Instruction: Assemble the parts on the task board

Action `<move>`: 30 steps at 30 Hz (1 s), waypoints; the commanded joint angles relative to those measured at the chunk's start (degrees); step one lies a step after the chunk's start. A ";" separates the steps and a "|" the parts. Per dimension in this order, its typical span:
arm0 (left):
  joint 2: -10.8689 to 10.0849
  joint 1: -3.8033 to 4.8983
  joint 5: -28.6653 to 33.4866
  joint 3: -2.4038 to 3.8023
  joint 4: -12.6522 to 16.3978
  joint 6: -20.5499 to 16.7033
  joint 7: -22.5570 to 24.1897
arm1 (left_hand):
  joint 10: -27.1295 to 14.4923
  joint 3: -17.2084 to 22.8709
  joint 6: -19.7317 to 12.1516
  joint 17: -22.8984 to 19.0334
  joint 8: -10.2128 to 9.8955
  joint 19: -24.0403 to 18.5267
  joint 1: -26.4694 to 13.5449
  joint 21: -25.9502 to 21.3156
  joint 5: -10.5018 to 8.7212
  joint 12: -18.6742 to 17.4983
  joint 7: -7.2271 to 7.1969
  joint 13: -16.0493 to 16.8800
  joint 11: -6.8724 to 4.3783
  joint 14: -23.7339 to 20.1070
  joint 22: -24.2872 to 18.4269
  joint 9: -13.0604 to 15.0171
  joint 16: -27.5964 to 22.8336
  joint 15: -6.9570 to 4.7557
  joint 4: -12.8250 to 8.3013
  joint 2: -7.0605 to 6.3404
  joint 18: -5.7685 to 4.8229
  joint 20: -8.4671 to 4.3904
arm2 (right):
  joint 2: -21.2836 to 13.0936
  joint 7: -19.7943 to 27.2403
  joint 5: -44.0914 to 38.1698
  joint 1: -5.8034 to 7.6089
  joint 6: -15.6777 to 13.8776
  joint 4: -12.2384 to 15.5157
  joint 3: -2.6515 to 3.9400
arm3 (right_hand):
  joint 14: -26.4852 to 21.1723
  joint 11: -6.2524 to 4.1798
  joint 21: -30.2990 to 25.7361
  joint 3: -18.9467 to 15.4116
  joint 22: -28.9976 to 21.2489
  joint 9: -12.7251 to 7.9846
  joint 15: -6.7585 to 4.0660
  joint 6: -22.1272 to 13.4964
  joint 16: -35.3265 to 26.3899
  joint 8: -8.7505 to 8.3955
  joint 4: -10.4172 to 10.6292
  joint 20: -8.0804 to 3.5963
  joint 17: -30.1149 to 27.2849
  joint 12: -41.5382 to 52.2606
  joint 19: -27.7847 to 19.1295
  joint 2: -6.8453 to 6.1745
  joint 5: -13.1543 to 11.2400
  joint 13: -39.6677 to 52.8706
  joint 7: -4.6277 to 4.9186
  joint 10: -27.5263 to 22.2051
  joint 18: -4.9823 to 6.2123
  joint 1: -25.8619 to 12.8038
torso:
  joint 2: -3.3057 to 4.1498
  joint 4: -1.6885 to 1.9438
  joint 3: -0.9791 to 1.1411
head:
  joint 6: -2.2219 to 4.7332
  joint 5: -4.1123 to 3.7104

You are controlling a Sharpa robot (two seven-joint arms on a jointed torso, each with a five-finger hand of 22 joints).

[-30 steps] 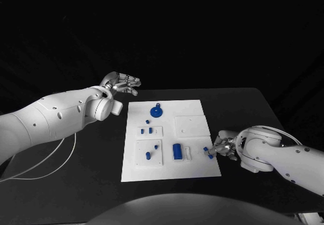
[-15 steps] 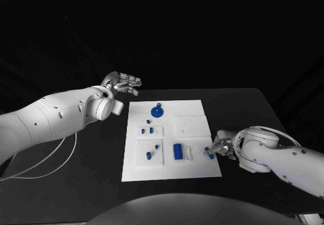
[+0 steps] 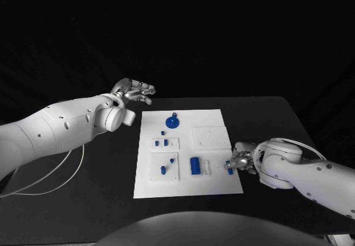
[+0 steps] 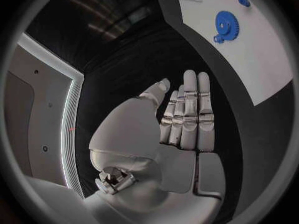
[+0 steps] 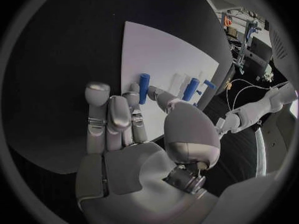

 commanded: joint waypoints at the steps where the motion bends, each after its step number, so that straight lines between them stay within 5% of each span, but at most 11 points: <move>1: 0.03 -0.04 0.20 0.04 0.16 0.58 0.26 | -0.42 -0.01 -0.23 -0.08 -0.01 0.39 -0.19 -0.05 -0.06 0.19 0.02 -0.07 -0.09 -0.03 0.06 0.08 -0.15 0.47 0.16 -0.16 0.13 0.05 | 0.35 -0.71 1.33 -0.96 2.57 -0.56 -0.86 | 0.38 -0.12 -0.25 6.30 0.17 2.54 0.23 -1.96 -0.21 0.56 -4.76 0.04 -0.02 0.04 2.74 0.47 1.07 -0.07 -0.65 0.40 -0.23 -0.75 | -0.04 -0.03 -0.03 | 0.00 0.09; 10: -0.03 -0.04 0.19 0.04 0.21 0.55 0.21 | -0.42 -0.01 -0.23 -0.08 -0.01 0.39 -0.19 -0.05 -0.06 0.19 0.02 -0.07 -0.09 -0.03 0.06 0.08 -0.15 0.47 0.16 -0.16 0.13 0.05 | 0.45 -0.44 4.69 -0.96 1.94 -0.96 -0.90 | 0.29 0.13 -0.25 10.41 0.60 5.47 0.28 -1.57 -0.18 -0.11 -6.99 0.14 0.02 -0.10 2.71 2.07 4.39 0.01 0.36 0.13 0.00 -2.20 | -0.01 -0.05 0.02 | 0.00 0.20; 22: -0.15 -0.04 0.18 0.03 0.22 0.51 0.09 | -0.50 0.07 -0.30 -0.07 -0.01 0.40 -0.10 -0.04 -0.01 0.18 0.06 -0.08 -0.06 -0.03 0.15 0.08 -0.12 0.47 0.13 -0.14 0.15 0.04 | 0.58 0.37 6.58 -0.90 -0.05 0.12 -0.83 | 0.24 0.11 -0.36 11.20 0.76 6.07 0.19 -0.97 -0.44 -0.64 -7.59 0.08 -0.11 -0.28 2.74 2.06 5.70 -0.07 0.47 0.10 0.15 -2.17 | 0.00 -0.06 0.08 | 0.00 0.71; 30: -0.14 -0.04 0.17 0.03 0.21 0.50 0.03 | -0.50 0.07 -0.30 -0.07 -0.01 0.40 -0.10 -0.04 -0.01 0.18 0.06 -0.08 -0.06 -0.03 0.15 0.08 -0.12 0.47 0.13 -0.14 0.15 0.04 | 1.09 0.44 7.03 -0.12 -1.42 2.32 -0.11 | 0.23 0.06 -0.51 11.08 0.73 6.36 0.11 -0.77 -0.62 -0.82 -7.63 0.00 -0.24 -0.51 2.75 1.90 6.19 -0.26 0.43 0.11 0.20 -2.18 | -0.01 -0.09 0.04 | 0.00 0.82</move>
